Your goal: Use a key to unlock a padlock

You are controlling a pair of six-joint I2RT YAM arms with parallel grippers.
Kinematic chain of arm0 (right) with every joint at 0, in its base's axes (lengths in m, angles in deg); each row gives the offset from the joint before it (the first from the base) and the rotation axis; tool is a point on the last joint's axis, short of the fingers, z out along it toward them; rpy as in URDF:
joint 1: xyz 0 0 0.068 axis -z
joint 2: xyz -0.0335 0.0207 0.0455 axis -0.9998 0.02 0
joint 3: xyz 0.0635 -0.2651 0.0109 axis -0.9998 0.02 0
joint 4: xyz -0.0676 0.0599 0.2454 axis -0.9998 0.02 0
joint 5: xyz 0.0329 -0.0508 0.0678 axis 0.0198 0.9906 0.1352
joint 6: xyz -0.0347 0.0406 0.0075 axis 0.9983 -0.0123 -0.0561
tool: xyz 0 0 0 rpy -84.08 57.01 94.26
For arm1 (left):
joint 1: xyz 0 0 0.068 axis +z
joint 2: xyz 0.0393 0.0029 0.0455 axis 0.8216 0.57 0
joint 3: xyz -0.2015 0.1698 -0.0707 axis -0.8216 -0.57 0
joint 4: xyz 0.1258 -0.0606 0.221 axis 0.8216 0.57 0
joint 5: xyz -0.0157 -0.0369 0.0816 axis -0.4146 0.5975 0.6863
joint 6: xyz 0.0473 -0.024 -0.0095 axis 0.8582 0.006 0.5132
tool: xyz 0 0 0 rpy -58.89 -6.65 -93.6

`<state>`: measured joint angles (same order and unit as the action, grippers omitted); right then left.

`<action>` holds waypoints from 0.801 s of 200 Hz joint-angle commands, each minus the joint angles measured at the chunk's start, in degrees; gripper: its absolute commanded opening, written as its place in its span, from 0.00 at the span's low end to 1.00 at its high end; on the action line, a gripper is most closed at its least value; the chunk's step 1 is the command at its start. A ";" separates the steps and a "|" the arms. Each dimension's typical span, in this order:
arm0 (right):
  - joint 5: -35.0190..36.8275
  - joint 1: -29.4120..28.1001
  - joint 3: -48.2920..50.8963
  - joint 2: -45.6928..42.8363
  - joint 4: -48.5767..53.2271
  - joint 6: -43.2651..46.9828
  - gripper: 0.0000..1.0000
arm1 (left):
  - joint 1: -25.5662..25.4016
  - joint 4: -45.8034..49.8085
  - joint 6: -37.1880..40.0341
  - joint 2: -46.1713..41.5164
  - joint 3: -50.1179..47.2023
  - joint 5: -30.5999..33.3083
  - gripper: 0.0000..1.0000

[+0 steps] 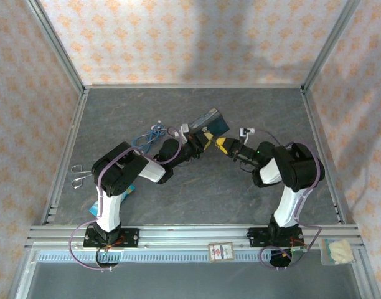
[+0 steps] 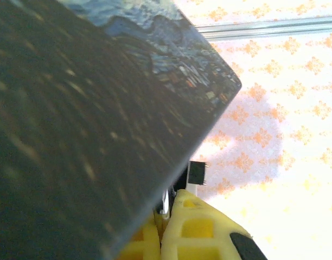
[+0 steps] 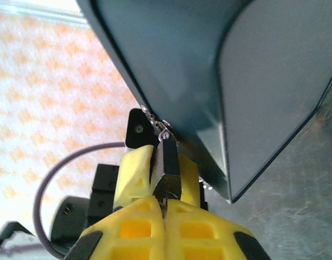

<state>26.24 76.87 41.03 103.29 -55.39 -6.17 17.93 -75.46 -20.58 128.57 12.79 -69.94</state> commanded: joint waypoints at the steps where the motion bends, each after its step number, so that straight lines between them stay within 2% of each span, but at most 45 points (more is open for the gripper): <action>1: 7.55 -1.11 0.06 -2.42 5.07 -12.78 0.00 | -3.48 -13.84 5.36 0.40 3.19 -15.98 0.00; 36: 8.03 -1.49 0.79 -7.08 7.42 -25.38 0.00 | -3.11 -21.03 5.27 4.25 3.78 -17.06 0.00; 50: 9.90 -1.55 2.34 -8.24 4.40 -32.01 0.00 | -3.10 -23.30 5.42 4.94 3.49 -16.51 0.00; 82: 14.97 -2.04 6.13 -7.73 -4.13 -44.99 0.00 | -3.08 -21.87 8.61 4.65 2.74 -15.70 0.00; 106: 15.72 -2.68 5.98 -6.81 -4.47 -44.92 0.00 | -3.10 -21.61 8.15 5.02 3.03 -15.70 0.00; 140: 14.30 -2.86 4.73 -5.24 -2.13 -38.11 0.00 | -3.10 -19.85 7.86 4.40 2.17 -14.24 0.00; 160: 15.36 -3.25 6.05 -3.68 -2.64 -37.09 0.00 | -3.22 -19.11 8.03 4.13 1.76 -13.36 0.00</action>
<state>37.74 74.49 47.61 97.08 -55.35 -42.24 18.49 -85.18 -15.44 133.56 14.34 -75.75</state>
